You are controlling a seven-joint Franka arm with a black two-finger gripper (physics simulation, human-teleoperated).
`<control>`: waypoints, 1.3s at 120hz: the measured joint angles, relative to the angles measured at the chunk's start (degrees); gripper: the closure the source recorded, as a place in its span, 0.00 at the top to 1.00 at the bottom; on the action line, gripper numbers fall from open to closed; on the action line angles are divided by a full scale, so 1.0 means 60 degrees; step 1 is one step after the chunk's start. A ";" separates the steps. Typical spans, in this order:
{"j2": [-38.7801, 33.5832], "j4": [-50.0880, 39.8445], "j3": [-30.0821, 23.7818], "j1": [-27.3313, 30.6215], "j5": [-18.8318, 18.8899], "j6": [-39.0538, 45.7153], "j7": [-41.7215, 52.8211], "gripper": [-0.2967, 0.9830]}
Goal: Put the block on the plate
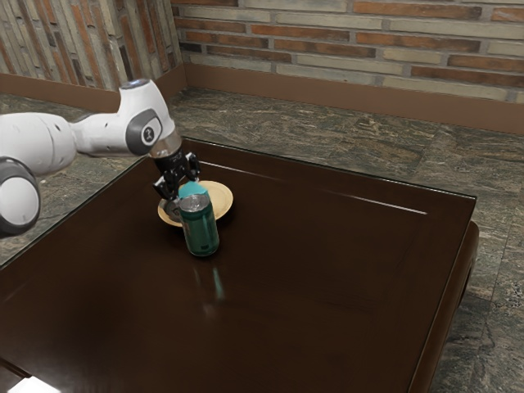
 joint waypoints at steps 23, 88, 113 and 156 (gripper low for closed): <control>0.0004 0.0060 -0.0035 -0.0004 0.0003 0.0015 0.0108 0.64; -0.1447 -0.0400 -0.0060 -0.0274 0.0803 -0.1092 0.0170 0.76; -0.2543 -0.0445 0.0038 -0.0629 0.0911 -0.2309 0.0764 0.76; -0.4867 -0.1277 0.0164 -0.1123 0.0864 -0.3817 0.4327 0.77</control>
